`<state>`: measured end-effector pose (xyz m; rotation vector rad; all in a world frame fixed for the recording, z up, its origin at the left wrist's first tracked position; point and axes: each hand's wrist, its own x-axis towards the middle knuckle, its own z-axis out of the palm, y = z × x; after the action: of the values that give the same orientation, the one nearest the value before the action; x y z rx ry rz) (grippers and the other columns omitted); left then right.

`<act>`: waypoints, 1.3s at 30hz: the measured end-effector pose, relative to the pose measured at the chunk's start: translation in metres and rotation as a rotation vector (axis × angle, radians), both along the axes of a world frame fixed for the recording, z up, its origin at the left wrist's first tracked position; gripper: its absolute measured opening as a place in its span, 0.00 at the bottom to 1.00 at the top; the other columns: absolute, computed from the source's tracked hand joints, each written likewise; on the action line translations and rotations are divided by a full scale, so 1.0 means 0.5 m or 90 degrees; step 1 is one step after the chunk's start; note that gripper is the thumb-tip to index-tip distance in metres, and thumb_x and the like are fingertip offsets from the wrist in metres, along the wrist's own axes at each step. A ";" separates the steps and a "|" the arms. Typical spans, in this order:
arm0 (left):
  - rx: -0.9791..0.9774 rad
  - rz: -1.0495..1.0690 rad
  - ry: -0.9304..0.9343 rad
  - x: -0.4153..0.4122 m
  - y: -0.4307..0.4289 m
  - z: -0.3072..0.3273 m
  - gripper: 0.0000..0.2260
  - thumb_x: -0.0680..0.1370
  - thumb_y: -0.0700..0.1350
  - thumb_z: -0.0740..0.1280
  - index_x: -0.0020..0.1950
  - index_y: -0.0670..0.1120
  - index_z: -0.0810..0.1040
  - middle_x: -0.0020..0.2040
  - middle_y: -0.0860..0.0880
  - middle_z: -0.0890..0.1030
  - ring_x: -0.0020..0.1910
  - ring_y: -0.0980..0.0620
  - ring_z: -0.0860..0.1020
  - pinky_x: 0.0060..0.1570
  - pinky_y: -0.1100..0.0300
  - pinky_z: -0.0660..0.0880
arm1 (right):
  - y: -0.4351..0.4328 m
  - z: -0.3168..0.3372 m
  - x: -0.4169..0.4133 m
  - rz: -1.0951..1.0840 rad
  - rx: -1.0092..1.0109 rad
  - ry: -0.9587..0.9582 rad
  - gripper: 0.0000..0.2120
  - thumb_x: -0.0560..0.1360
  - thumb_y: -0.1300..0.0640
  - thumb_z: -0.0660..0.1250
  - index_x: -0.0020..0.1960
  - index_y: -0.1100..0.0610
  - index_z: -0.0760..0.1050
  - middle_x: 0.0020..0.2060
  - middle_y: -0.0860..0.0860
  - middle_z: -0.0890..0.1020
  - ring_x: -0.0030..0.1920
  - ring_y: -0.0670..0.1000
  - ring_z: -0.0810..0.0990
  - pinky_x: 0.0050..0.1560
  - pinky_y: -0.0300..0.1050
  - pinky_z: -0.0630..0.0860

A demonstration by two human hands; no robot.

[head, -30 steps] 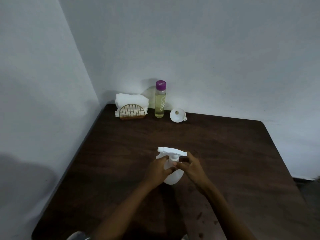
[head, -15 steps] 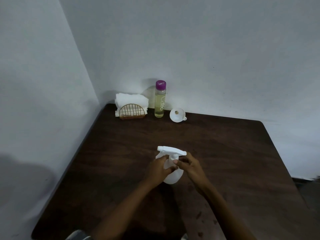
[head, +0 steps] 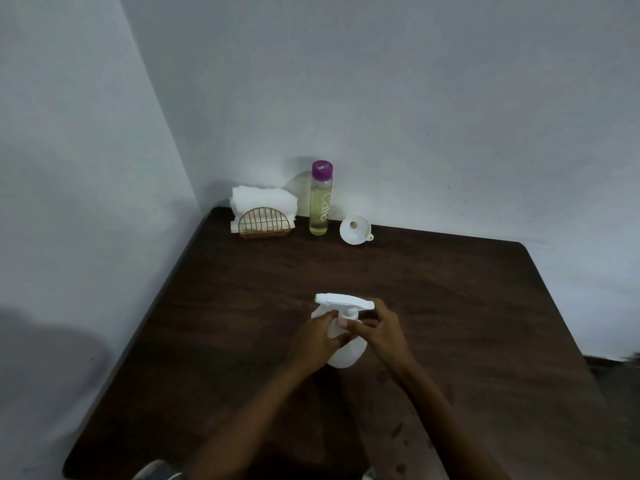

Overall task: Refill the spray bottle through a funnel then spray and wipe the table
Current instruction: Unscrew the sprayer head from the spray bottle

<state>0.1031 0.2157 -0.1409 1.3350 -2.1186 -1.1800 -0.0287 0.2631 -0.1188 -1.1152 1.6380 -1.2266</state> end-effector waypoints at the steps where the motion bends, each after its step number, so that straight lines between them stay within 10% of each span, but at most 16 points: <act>1: 0.001 0.002 0.007 0.000 -0.001 -0.003 0.18 0.74 0.54 0.68 0.60 0.47 0.75 0.58 0.50 0.79 0.58 0.53 0.76 0.55 0.58 0.74 | 0.000 0.004 -0.001 0.000 0.000 -0.008 0.18 0.67 0.63 0.75 0.55 0.60 0.75 0.51 0.55 0.82 0.51 0.50 0.81 0.52 0.46 0.79; 22: 0.020 -0.029 0.006 0.001 -0.009 -0.016 0.20 0.73 0.54 0.69 0.63 0.51 0.72 0.60 0.53 0.77 0.59 0.56 0.74 0.59 0.55 0.73 | -0.006 0.159 -0.045 -0.168 -0.139 -0.254 0.09 0.71 0.60 0.69 0.50 0.52 0.76 0.47 0.52 0.83 0.48 0.50 0.83 0.45 0.42 0.82; 29: 0.011 -0.035 0.019 0.001 -0.011 -0.021 0.22 0.72 0.54 0.69 0.65 0.52 0.71 0.61 0.54 0.76 0.60 0.57 0.74 0.59 0.55 0.73 | 0.012 0.172 -0.125 -0.265 -0.201 -0.343 0.25 0.61 0.51 0.73 0.54 0.61 0.76 0.44 0.53 0.82 0.46 0.50 0.82 0.45 0.42 0.81; 39: 0.004 -0.029 0.018 0.001 -0.012 -0.025 0.22 0.72 0.54 0.70 0.64 0.51 0.72 0.62 0.52 0.76 0.60 0.55 0.73 0.59 0.54 0.73 | 0.044 0.167 -0.193 -0.360 -0.243 -0.454 0.03 0.77 0.62 0.63 0.48 0.58 0.75 0.34 0.49 0.83 0.40 0.48 0.82 0.48 0.45 0.81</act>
<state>0.1034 0.2098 -0.1533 1.2716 -2.1367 -1.2179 -0.1251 0.2850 -0.0350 -0.3062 1.1987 -2.0701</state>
